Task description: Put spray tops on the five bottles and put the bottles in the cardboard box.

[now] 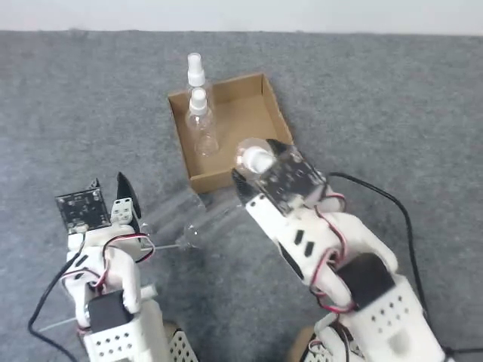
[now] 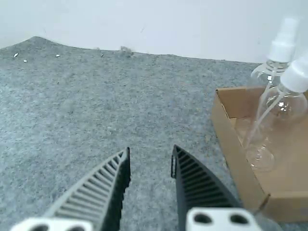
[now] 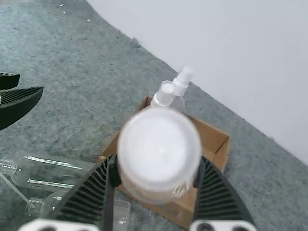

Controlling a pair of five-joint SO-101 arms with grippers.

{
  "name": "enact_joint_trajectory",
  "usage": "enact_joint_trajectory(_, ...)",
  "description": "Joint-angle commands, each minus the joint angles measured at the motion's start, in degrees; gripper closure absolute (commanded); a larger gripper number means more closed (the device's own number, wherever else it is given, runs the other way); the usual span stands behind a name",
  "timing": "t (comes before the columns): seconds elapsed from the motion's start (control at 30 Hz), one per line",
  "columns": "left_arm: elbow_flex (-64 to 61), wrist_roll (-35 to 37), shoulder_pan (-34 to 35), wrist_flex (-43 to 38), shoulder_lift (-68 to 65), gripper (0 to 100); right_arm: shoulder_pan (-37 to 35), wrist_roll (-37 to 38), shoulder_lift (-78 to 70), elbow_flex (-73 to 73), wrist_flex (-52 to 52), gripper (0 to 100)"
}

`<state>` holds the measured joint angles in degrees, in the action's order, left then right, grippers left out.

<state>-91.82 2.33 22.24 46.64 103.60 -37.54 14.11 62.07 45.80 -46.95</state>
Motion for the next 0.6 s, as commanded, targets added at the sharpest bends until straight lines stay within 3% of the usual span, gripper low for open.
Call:
enact_joint_trajectory(0.0, 0.48, 0.0, 0.44, -1.76, 0.97, 87, -1.8, -0.79, -6.81, -5.19, 4.88, 90.2)
enact_joint_trajectory(0.57, 0.48, 0.0, 0.35, -1.85, 0.97, 87, -3.82, -0.79, -21.76, -5.54, 19.03, 90.2)
